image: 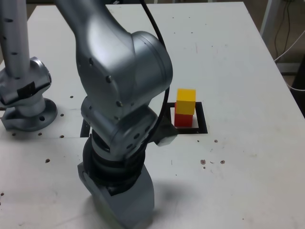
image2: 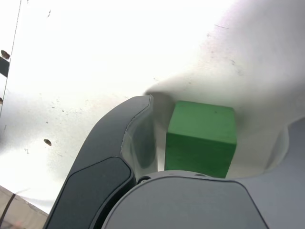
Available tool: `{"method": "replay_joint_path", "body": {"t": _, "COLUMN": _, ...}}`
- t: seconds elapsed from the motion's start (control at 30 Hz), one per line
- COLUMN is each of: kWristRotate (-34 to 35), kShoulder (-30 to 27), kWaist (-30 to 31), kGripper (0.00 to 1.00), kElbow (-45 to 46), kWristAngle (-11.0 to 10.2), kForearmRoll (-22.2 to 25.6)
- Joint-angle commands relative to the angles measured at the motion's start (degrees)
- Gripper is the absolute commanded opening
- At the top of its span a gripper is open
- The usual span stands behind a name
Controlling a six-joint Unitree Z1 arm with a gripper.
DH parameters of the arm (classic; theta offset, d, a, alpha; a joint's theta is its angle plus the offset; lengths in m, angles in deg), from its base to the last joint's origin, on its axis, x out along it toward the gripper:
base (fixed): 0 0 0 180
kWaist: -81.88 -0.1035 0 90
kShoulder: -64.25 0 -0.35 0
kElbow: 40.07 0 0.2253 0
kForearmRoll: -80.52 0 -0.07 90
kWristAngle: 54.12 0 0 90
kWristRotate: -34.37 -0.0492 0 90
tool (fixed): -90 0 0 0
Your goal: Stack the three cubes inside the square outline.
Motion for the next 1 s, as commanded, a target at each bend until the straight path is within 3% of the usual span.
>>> {"method": "replay_joint_path", "body": {"t": 0.0, "kWristRotate": 0.9, "kShoulder": 0.3, "kWaist": 0.2, "kGripper": 0.49, "kElbow": -0.6, "kWristAngle": -1.1, "kForearmRoll": 0.6}}
{"method": "replay_joint_path", "body": {"t": 0.13, "kWristRotate": 1.3, "kShoulder": 0.4, "kWaist": 0.3, "kGripper": 0.32, "kElbow": -1.3, "kWristAngle": -2.3, "kForearmRoll": 1.0}}
{"method": "replay_joint_path", "body": {"t": 0.97, "kWristRotate": 1.3, "kShoulder": 0.3, "kWaist": 0.3, "kGripper": 0.31, "kElbow": -1.3, "kWristAngle": -1.9, "kForearmRoll": 1.9}}
